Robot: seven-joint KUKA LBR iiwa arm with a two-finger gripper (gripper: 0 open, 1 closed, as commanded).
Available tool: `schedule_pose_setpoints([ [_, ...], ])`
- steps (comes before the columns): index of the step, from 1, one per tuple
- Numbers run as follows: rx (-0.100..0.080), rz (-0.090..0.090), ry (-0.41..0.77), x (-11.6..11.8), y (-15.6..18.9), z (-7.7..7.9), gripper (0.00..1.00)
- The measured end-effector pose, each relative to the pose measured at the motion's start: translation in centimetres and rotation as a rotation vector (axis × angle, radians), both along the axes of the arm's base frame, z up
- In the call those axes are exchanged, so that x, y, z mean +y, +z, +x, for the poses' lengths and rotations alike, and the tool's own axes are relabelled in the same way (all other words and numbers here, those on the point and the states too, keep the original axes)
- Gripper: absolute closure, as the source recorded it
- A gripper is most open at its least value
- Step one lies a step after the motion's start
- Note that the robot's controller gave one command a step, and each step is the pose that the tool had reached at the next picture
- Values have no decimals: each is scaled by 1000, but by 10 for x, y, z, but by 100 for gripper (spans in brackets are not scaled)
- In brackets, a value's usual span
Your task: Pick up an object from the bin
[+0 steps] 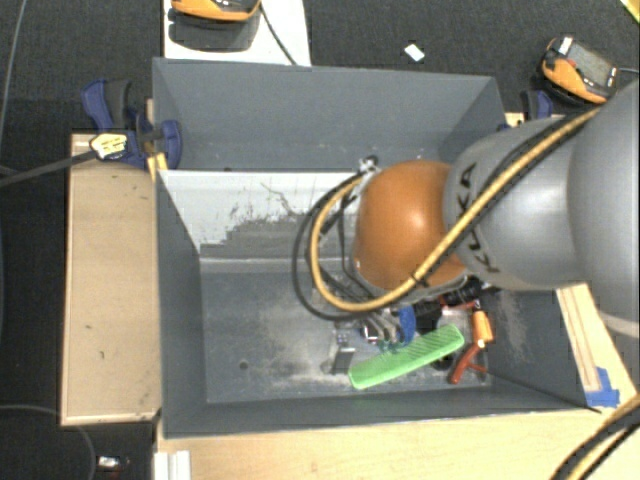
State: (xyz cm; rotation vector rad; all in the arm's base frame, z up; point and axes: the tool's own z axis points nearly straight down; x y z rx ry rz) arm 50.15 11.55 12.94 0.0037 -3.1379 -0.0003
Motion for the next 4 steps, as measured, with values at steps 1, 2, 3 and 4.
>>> schedule_pose_setpoints([
  [1, -6, 1, -5, 0, 2, 2, 0],
  [2, -6, 1, 19, -92, -58, -2, 0],
  [3, -17, 5, 117, -97, -8, -2, 0],
  [4, -10, 2, 323, -152, -24, 7, 0],
])
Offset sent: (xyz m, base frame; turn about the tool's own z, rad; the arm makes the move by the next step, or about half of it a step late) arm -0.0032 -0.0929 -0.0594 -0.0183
